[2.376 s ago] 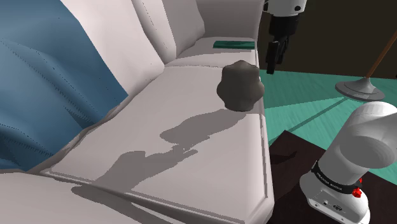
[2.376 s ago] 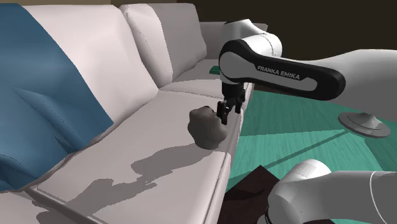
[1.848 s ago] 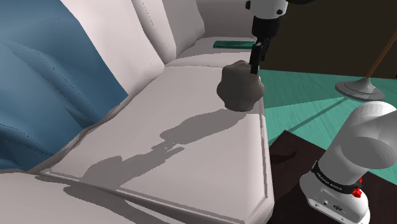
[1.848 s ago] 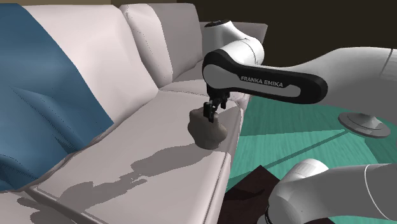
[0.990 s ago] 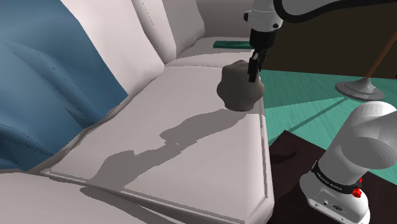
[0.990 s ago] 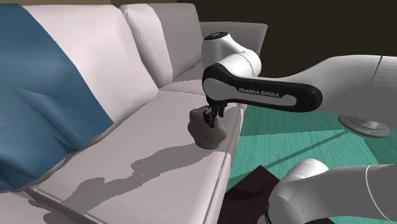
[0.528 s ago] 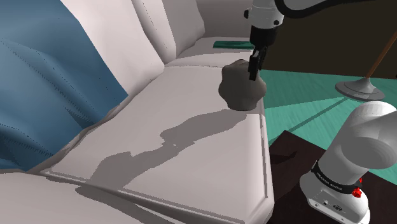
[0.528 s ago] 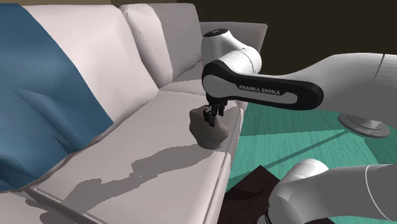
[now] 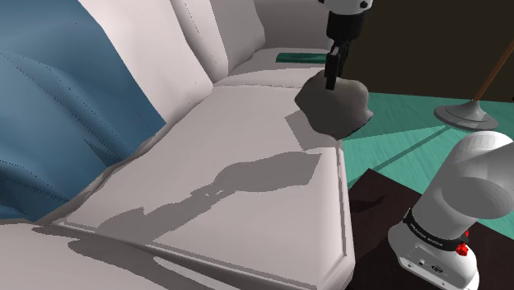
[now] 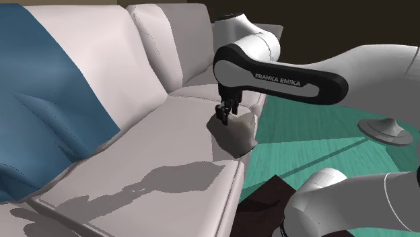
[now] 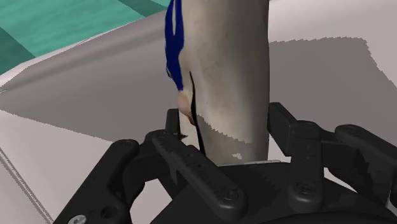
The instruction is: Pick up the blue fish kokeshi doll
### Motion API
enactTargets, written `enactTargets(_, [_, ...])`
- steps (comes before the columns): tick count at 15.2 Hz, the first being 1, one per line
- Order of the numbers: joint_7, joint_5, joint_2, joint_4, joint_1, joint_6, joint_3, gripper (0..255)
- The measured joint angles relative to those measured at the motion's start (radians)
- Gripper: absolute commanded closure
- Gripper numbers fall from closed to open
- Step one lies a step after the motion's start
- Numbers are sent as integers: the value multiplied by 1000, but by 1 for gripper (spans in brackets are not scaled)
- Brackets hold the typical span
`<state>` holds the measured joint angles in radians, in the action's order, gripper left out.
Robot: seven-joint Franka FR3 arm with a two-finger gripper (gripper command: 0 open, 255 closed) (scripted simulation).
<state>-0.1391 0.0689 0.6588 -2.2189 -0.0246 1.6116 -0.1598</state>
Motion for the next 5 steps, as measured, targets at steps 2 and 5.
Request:
enactTargets(2, [-3,1,-6,32,1,-26,0,255])
enactTargets(5, [-7,3,-18,76,3,-58,1,255])
